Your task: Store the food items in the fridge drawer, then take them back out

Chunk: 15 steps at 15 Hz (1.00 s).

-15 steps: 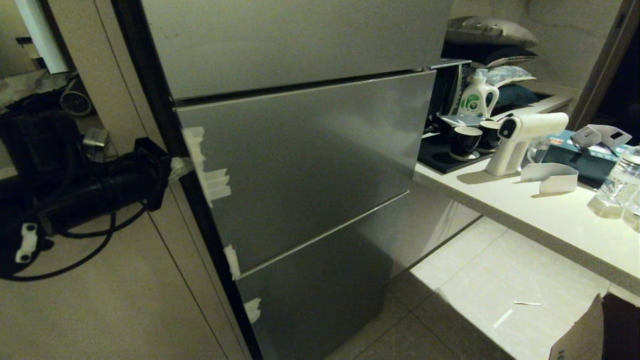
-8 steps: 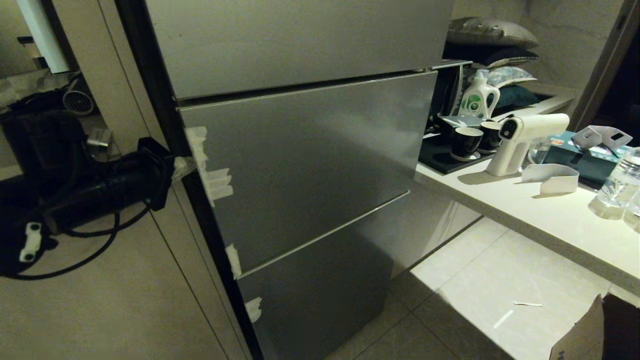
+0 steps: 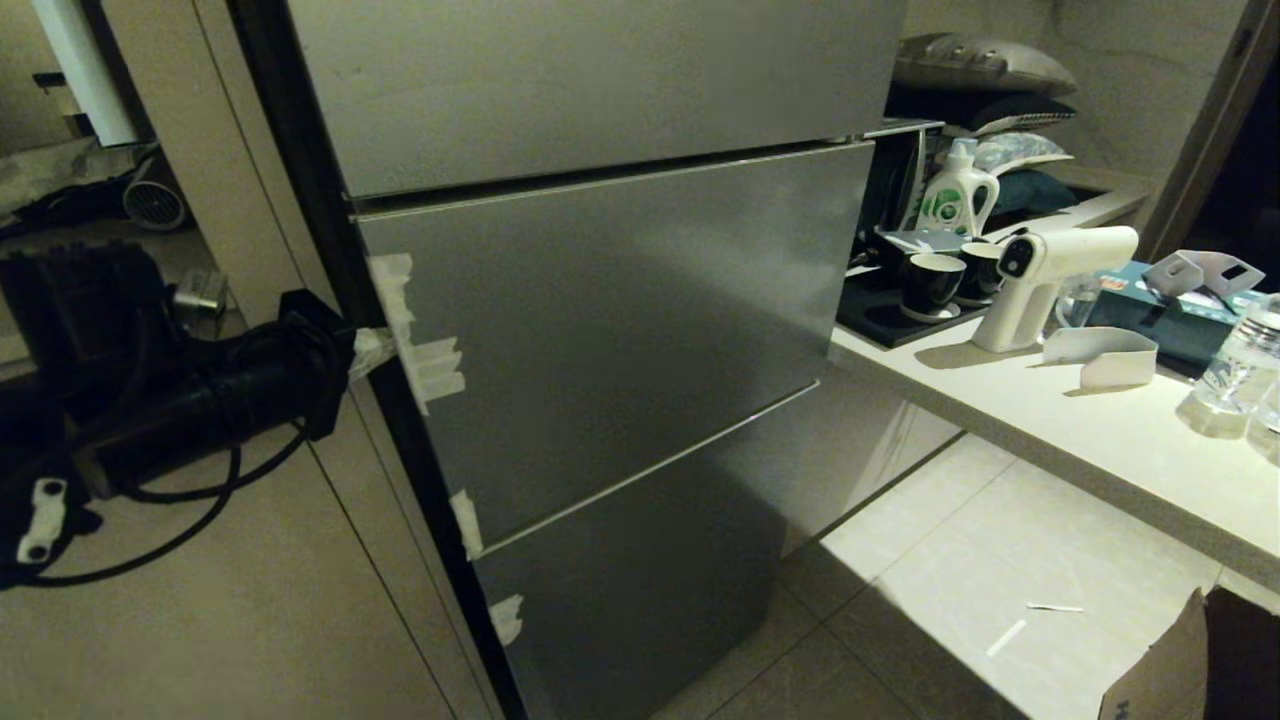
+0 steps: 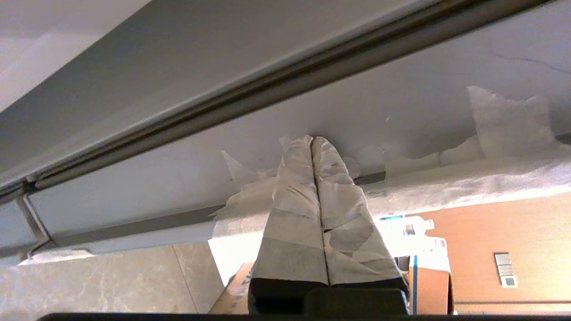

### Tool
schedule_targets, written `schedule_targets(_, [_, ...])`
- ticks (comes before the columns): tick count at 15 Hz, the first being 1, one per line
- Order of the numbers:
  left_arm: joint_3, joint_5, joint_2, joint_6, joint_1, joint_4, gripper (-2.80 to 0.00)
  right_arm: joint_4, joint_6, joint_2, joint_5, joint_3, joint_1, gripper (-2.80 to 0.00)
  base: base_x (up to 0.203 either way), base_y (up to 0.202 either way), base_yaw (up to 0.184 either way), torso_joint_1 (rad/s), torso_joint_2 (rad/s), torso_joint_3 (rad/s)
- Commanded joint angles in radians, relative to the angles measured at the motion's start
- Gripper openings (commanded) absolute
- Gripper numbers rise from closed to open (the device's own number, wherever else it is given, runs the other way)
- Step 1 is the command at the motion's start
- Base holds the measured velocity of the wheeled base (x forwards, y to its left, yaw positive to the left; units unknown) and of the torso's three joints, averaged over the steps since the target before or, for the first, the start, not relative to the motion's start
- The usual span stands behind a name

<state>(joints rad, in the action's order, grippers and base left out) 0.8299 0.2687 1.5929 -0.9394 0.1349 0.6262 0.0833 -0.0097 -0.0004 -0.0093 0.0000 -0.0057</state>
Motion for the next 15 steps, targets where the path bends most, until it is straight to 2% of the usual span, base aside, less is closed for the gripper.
schedule_targets(1, [-0.023,0.003,-0.011,-0.006,0.013,-0.003,-2.80,0.001,0.004,-0.001,-0.001,0.029,0.000,-2.80,0.000,0.000,0.000,0.000,0.00,0.000])
schedule_targets(7, [-0.049,0.002,-0.043,-0.007,0.095,-0.009,-2.80,0.001,0.004,-0.001,-0.001,0.030,0.000,-2.80,0.000,0.000,0.000,0.000,0.00,0.000])
schedule_targets(12, [-0.134,0.000,-0.083,-0.004,0.160,-0.005,-2.80,0.000,-0.001,-0.001,-0.001,0.029,0.000,-2.80,0.000,0.000,0.000,0.000,0.00,0.000])
schedule_targets(15, [-0.190,0.001,-0.128,-0.004,0.244,-0.005,-2.80,0.000,-0.001,-0.001,-0.001,0.029,0.000,-2.80,0.000,0.000,0.000,0.000,0.00,0.000])
